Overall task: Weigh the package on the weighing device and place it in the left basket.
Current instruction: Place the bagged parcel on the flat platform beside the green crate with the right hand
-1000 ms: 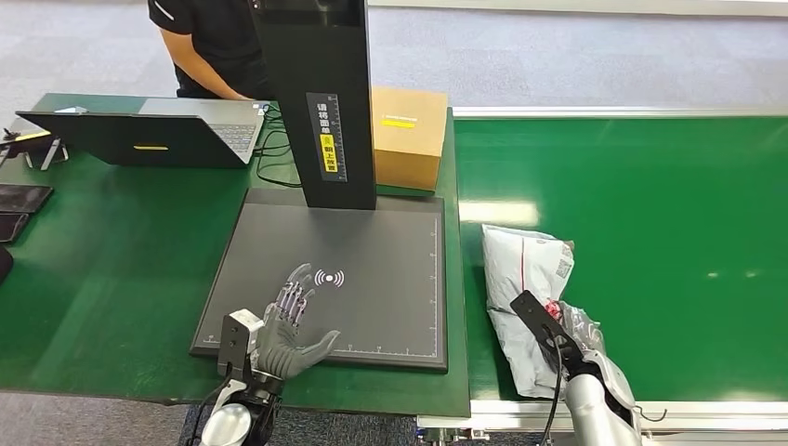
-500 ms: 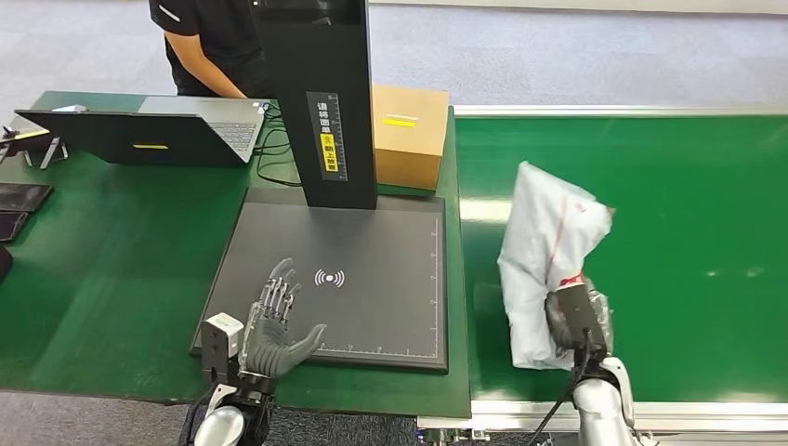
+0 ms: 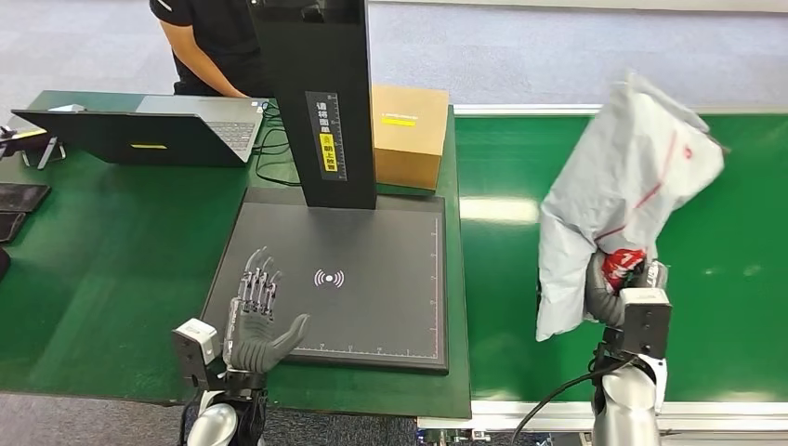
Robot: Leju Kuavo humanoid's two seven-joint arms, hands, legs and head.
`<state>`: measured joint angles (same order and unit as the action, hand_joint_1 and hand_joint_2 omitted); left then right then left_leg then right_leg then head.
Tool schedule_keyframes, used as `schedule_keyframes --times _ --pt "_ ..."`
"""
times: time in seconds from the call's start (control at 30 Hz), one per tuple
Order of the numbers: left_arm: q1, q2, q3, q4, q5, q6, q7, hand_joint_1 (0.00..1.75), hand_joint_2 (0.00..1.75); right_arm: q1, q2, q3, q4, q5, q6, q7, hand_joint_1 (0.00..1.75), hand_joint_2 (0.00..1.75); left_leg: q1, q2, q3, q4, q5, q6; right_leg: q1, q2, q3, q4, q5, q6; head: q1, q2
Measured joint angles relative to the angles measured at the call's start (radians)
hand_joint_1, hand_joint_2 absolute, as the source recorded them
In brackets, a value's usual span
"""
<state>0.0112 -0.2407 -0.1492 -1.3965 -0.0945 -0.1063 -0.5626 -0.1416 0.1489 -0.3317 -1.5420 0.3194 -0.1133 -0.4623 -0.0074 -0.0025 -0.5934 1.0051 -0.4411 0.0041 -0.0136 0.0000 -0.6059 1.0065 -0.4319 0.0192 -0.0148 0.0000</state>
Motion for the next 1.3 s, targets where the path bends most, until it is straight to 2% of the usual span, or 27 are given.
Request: schedule_keyframes --times 0.27,0.47,0.6,0.77,0.9,1.0,1.1,1.3 --pt "-0.010 0.000 -0.019 -0.008 -0.055 0.084 -0.074 0.00 1.75 -0.109 -0.077 0.199 0.045 0.381 0.013 0.038 1.75 1.75 0.000 0.000 0.000 0.000 0.001 0.000 0.000 0.000 0.000 0.000 0.001 0.000 0.000 0.000" --pt "-0.019 0.001 -0.048 -0.008 -0.064 0.139 -0.134 0.00 1.75 -0.250 -0.165 0.381 0.184 0.564 -0.074 0.028 1.75 1.75 0.000 0.000 -0.001 0.001 0.001 0.001 0.000 -0.001 0.000 0.000 0.001 0.000 0.000 0.000" --pt "-0.030 0.002 -0.062 -0.008 -0.060 0.150 -0.137 0.00 1.75 -0.341 -0.212 0.479 0.277 0.617 -0.122 0.028 1.75 1.75 0.000 0.000 -0.001 0.001 0.002 0.001 0.000 -0.001 -0.001 0.000 0.002 0.001 0.000 0.000" --pt "-0.034 0.002 -0.064 -0.008 -0.056 0.151 -0.137 0.00 1.75 -0.387 -0.238 0.535 0.336 0.634 -0.136 0.027 1.75 1.75 0.000 0.000 -0.002 0.001 0.001 0.001 0.000 -0.001 -0.001 0.000 0.001 0.001 0.000 0.000" --pt "-0.043 0.003 -0.070 -0.008 -0.056 0.156 -0.137 0.00 1.75 -0.449 -0.254 0.620 0.419 0.762 -0.178 0.022 1.75 1.75 0.000 0.000 -0.003 0.001 0.002 0.001 0.000 0.000 -0.002 0.000 0.002 0.001 0.000 0.000" --pt "-0.057 0.006 -0.090 -0.006 -0.068 0.170 -0.137 0.00 1.75 -0.522 -0.257 0.739 0.545 0.846 -0.241 0.011 1.75 1.75 0.000 0.000 -0.003 0.001 0.002 0.001 0.000 0.000 -0.002 0.000 0.002 0.001 0.000 0.000" --pt "-0.067 0.009 -0.112 -0.002 -0.071 0.174 -0.137 0.00 1.75 -0.575 -0.250 0.841 0.654 0.856 -0.276 -0.010 1.75 1.75 0.000 -0.001 -0.003 0.001 0.003 0.001 0.000 -0.001 -0.002 0.000 0.002 0.001 0.000 0.000" --pt "-0.074 0.015 -0.129 0.004 -0.070 0.178 -0.137 0.00 1.75 -0.626 -0.240 0.925 0.764 0.855 -0.286 -0.013 1.75 1.75 0.000 -0.001 -0.003 0.001 0.003 0.001 0.000 -0.002 -0.002 0.001 0.002 0.001 0.000 0.000"
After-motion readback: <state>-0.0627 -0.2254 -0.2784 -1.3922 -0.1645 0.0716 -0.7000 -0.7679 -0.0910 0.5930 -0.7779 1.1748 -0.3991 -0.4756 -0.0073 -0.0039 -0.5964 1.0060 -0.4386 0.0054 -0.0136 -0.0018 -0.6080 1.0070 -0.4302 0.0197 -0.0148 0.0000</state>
